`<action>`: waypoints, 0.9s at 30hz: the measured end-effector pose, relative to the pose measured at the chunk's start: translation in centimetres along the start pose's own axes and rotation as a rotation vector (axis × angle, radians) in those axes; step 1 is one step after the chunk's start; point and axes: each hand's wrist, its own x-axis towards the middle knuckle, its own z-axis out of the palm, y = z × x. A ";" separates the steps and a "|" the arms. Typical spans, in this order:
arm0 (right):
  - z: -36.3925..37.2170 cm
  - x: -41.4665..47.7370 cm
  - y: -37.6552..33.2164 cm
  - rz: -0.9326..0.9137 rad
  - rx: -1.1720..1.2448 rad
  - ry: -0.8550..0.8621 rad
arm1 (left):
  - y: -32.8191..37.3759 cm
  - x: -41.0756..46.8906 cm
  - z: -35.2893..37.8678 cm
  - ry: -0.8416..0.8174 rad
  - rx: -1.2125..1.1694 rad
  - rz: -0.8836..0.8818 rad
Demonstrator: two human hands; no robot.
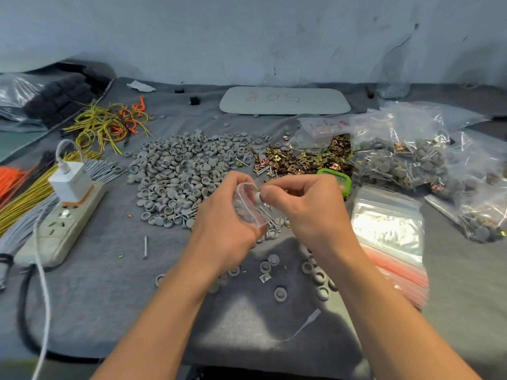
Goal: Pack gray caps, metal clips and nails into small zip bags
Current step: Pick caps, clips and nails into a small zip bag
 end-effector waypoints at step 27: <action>0.8 -0.3 1.5 0.029 -0.616 -0.111 | -1.0 0.0 -0.7 0.120 0.196 -0.049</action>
